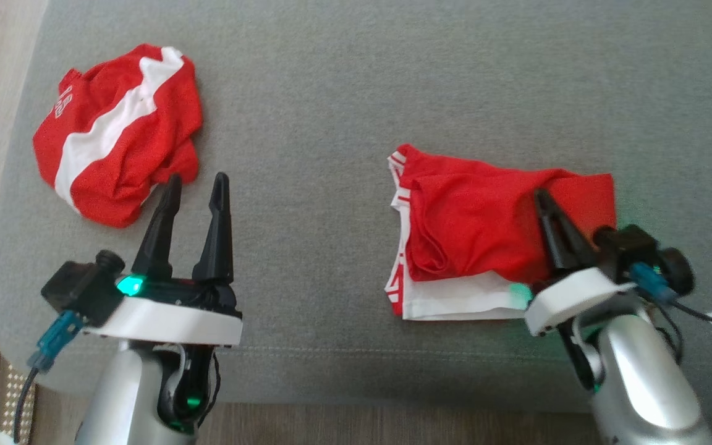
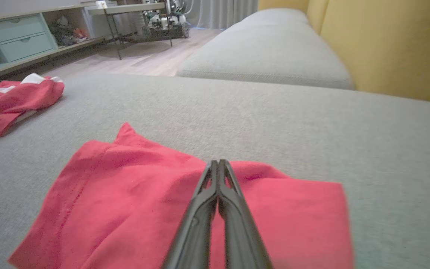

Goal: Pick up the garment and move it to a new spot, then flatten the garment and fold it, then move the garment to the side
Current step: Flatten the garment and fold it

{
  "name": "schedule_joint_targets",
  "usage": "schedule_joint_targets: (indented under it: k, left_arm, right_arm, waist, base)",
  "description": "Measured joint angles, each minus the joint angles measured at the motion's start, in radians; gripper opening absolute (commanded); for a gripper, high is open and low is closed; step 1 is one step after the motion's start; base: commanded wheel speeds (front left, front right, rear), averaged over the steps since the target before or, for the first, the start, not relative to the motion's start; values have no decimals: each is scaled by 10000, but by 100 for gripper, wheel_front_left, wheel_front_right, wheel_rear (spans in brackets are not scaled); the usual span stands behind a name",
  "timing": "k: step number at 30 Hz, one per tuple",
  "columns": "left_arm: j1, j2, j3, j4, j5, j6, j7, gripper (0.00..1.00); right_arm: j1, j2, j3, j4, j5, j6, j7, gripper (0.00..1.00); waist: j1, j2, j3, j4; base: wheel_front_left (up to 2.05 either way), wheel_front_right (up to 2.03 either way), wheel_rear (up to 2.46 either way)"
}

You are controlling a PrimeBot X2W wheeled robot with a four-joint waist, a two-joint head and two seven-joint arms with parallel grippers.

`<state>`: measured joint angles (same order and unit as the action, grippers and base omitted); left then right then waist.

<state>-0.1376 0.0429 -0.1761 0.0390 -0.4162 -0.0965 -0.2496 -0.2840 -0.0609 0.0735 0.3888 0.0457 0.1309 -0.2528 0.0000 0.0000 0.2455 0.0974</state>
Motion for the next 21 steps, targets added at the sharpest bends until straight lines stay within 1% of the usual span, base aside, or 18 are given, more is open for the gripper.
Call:
schedule_joint_targets:
  k: [5, 7, 10, 11, 13, 18, 21]
  left_arm:
    - [-165, 0, -56, 25, -2, -2, 0, 100]
    - [-172, 0, -71, 40, -2, -2, 0, 100]
    - [-178, 0, -109, 56, -2, -2, 0, 100]
    - [-182, 0, -121, 61, -2, -2, 0, 100]
    - [-212, -2, -123, 104, -2, -2, 0, 100]
    - [-360, -2, -107, 146, -2, -2, 0, 100]
    - [-360, -2, -107, 148, -4, -2, 0, 100]
  right_arm:
    - [-610, 4, 570, 1595, 255, 0, 0, 0]
    - [-821, 4, 479, 2326, 201, 0, -21, 0]
    - [-1301, 35, 56, 3012, -94, 6, -113, 0]
    - [-1451, 38, -58, 3047, -151, 4, -109, 0]
    - [-1582, 10, -6, 2817, 105, 2, -65, 0]
    - [-1521, -6, 855, 1336, 755, 2, -61, 0]
    - [-1392, -6, 1430, 1446, 892, 2, -63, 0]
  waist:
    - [0, 0, 237, 207]
    - [0, 0, 302, 252]
    - [0, 0, 357, 298]
    - [0, 0, 372, 311]
    - [0, 0, 394, 332]
    - [0, 0, 382, 319]
    - [0, 0, 351, 318]
  base:
    - [0, 0, 0]
    - [0, 0, 0]
    - [0, 0, 0]
    - [0, 0, 0]
    - [0, 0, 0]
    - [0, 0, 0]
    - [0, 0, 0]
